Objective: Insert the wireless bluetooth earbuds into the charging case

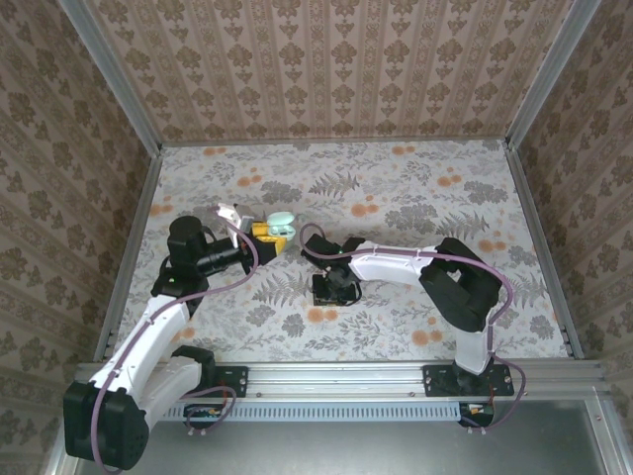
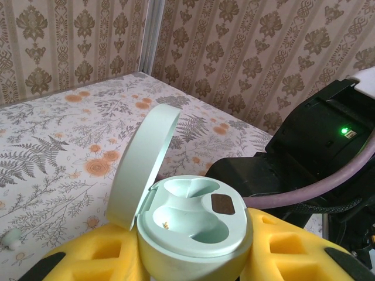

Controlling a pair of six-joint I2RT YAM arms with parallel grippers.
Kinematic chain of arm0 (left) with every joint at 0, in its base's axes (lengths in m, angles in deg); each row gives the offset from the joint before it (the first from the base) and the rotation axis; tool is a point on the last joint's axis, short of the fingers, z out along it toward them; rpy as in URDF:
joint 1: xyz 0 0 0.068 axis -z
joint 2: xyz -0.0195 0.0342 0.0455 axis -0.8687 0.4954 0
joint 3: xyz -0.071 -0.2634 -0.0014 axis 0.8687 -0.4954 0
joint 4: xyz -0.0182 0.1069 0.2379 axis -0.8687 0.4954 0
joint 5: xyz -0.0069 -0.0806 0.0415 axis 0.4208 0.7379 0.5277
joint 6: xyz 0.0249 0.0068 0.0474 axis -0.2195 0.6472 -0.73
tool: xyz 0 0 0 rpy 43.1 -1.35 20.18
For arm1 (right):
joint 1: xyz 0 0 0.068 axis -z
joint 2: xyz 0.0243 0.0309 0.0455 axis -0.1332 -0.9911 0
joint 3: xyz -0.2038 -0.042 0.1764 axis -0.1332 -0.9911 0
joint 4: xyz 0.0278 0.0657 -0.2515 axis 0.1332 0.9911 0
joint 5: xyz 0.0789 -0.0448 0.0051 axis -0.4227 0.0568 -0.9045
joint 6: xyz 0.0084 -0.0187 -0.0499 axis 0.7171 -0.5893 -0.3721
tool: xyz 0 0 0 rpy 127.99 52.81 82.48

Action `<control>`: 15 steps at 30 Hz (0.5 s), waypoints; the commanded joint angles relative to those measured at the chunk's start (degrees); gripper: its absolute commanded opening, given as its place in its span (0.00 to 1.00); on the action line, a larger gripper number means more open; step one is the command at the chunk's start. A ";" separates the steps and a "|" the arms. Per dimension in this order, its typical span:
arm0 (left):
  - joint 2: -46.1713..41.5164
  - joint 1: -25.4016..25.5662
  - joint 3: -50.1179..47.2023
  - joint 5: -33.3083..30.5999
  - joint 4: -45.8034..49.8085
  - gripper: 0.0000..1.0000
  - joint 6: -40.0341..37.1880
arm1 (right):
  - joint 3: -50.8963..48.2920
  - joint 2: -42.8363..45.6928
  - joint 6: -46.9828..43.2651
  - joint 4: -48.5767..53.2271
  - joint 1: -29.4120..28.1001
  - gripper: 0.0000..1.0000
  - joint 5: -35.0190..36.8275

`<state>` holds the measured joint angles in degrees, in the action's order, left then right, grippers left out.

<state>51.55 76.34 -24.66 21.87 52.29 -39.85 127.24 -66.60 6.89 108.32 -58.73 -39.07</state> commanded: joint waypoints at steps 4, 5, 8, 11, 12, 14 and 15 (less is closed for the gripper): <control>-0.64 -0.21 -0.70 0.03 -1.01 0.00 -0.82 | 1.32 -1.51 -1.26 2.01 -0.35 0.22 0.02; -0.56 -0.17 -0.78 -0.04 -1.33 0.00 -0.64 | 1.25 -1.33 -1.40 2.00 -0.37 0.21 0.07; -0.27 -0.15 -1.22 -0.21 -2.71 0.00 -0.01 | 0.99 -0.11 -1.71 2.32 -0.37 0.17 0.63; 0.35 0.12 -1.20 -0.41 -3.42 0.00 0.17 | 0.13 1.49 -1.89 2.28 -0.10 0.15 1.11; 0.51 0.19 -1.18 -0.41 -3.51 0.00 0.19 | -0.16 2.14 -1.96 2.31 0.02 0.14 1.25; 0.78 0.40 -1.14 -0.46 -3.80 0.00 0.09 | -0.76 3.64 -1.93 2.37 0.45 0.14 1.30; 0.96 0.58 -1.01 -0.54 -4.16 0.00 0.08 | -1.09 4.56 -1.99 2.36 0.69 0.13 1.38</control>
<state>52.32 76.47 -25.71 21.48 51.30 -39.79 127.13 -65.55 5.58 108.39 -58.53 -38.78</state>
